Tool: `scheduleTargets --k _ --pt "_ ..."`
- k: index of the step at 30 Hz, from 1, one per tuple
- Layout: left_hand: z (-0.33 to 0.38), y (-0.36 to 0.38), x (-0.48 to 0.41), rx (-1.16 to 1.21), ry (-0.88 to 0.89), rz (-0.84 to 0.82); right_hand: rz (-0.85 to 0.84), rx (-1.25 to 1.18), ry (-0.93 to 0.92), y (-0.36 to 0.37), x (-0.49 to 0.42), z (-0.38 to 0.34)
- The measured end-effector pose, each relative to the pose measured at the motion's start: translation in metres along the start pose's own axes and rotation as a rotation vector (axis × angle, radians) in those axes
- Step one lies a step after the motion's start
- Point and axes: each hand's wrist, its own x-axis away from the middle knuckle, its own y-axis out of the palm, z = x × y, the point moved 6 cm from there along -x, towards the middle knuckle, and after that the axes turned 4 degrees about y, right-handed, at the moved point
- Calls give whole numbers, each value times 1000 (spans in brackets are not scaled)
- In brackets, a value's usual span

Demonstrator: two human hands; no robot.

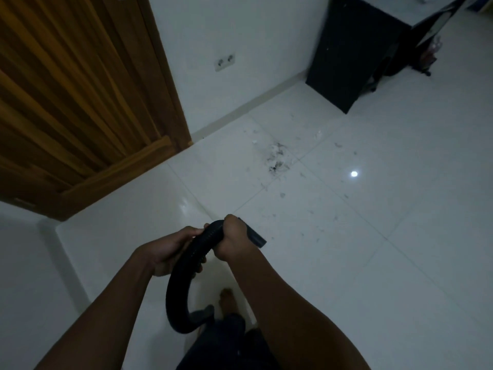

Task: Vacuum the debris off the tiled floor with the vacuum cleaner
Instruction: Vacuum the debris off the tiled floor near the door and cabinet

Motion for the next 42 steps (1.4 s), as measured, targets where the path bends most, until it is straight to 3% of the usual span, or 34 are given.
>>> scheduleTargets --k 5,11,21,29,35,42 --pt "-13 32 -3 -70 40 15 32 -230 3 -42 7 3" --pt "-33 70 -4 -145 55 92 75 -183 -7 -91 25 1" --pt "-82 95 19 -97 -18 -92 -5 -370 69 -125 47 60" --pt "-114 107 27 -106 -64 -62 -31 -332 54 -151 45 85" --pt "-123 135 14 -198 -41 80 102 -213 9 -192 38 68" --pt "-114 176 7 -223 -30 35 108 -198 -74 -226 48 42"
